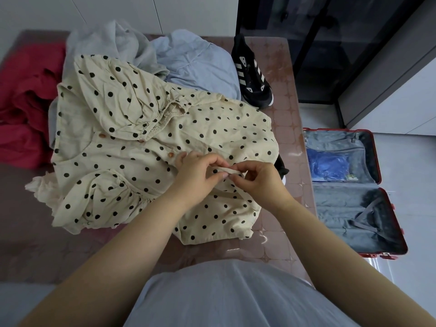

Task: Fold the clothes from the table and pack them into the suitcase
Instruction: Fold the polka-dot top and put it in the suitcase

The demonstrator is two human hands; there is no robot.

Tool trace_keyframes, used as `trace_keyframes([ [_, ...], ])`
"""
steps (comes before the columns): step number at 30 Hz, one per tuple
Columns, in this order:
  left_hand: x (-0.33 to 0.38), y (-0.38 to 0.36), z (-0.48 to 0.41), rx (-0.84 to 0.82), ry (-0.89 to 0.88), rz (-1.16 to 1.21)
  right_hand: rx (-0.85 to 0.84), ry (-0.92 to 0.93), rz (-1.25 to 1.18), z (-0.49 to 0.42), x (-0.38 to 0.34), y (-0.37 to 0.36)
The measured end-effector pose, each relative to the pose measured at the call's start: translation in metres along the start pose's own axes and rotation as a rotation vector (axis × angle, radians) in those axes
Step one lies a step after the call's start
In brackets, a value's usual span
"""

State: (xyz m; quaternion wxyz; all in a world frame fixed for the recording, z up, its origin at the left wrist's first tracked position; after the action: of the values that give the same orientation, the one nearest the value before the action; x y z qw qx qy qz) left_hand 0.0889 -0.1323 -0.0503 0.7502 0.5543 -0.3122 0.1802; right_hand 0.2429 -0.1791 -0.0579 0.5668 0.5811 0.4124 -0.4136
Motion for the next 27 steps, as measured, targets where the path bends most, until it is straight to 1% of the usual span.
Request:
trace_keyframes([
  [4, -0.0009, 0.0007, -0.0017, -0.002, 0.008, -0.008, -0.007, -0.051, -0.111, 0.0014, 0.0002, 0.0009],
  [7, -0.0002, 0.0009, -0.0031, 0.004, -0.006, -0.038, -0.004, -0.099, -0.241, 0.0017, 0.0036, 0.0027],
  [9, 0.0004, 0.0009, -0.0038, -0.006, -0.005, -0.044, -0.024, -0.102, -0.276, 0.0018, 0.0052, 0.004],
  [15, 0.0022, -0.0005, -0.0027, 0.002, 0.006, -0.07, -0.105, -0.061, -0.2, 0.0002, 0.0025, 0.0053],
  [19, 0.0014, -0.0046, -0.0015, 0.018, 0.017, -0.056, -0.124, -0.064, -0.156, -0.0007, 0.0051, 0.0041],
  [21, 0.0008, -0.0065, -0.0012, 0.022, 0.012, -0.06, -0.128, -0.076, -0.174, -0.0007, 0.0074, 0.0029],
  [25, 0.0031, -0.0076, -0.0003, 0.099, -0.029, -0.107, -0.125, -0.106, -0.284, 0.0001, 0.0076, 0.0035],
  [27, 0.0043, -0.0087, 0.0015, 0.189, -0.077, -0.13, -0.118, -0.118, -0.308, -0.0004, 0.0083, 0.0029],
])
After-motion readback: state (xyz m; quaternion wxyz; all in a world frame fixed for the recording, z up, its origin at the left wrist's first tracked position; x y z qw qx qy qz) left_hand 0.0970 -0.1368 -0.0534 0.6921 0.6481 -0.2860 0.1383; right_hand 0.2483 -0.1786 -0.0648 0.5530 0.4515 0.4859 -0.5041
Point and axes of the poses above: each hand's wrist, its own z-axis away from the middle knuckle, its own y-axis out of the back of the hand, x = y × z, the point moved 2 cm from there along -z, towards the middle knuckle, and after that the axes turned 13 degrees about y, right-handed, at the moved point
